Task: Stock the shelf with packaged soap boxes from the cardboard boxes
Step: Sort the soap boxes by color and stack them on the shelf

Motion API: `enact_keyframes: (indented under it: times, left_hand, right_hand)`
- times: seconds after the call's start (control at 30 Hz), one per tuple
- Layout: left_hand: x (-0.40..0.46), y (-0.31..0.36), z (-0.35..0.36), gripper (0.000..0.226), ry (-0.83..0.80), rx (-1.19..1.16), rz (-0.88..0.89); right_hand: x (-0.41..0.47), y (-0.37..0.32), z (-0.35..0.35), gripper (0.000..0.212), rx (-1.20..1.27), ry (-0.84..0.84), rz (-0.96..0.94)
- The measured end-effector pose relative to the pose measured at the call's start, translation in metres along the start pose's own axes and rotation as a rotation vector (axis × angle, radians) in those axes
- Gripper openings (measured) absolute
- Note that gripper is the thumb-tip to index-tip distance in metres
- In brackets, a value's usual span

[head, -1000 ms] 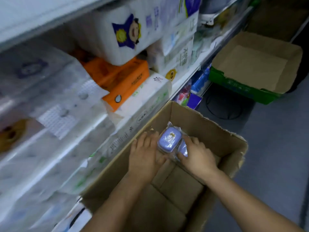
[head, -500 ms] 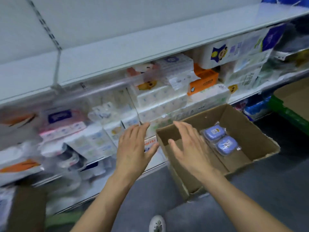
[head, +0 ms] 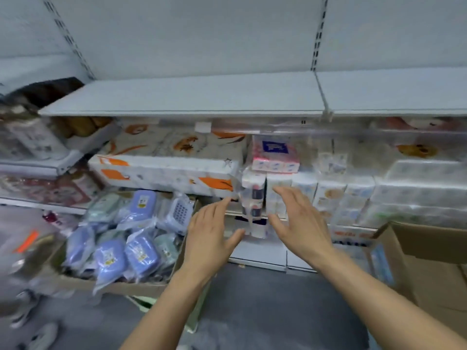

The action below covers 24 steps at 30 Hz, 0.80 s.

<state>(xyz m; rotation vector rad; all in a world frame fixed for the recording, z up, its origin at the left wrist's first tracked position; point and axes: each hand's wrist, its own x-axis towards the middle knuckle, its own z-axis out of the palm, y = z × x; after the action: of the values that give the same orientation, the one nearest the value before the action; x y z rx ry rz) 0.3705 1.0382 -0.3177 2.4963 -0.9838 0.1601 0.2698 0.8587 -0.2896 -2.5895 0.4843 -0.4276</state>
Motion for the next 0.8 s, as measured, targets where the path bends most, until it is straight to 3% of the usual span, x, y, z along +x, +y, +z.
enact_keyframes:
  times: [0.33, 0.5, 0.63, 0.8]
  left_hand:
    - [-0.041, -0.259, -0.055, 0.089, -0.148, -0.041, -0.378]
    - [-0.045, -0.369, -0.043, 0.09, -0.304, -0.139, -0.681]
    - [-0.053, -0.416, -0.012, 0.101, -0.425, -0.152, -0.874]
    - [-0.062, -0.428, 0.014, 0.114, -0.378, -0.337, -1.107]
  right_hand:
    - [0.073, -0.162, 0.192, 0.059, 0.083, -0.286, 0.0]
    - [0.093, -0.216, 0.301, 0.074, 0.065, -0.546, 0.084]
    - [0.083, -0.235, 0.367, 0.092, -0.032, -0.74, 0.174]
    - [0.071, -0.235, 0.4, 0.114, -0.167, -0.766, 0.203]
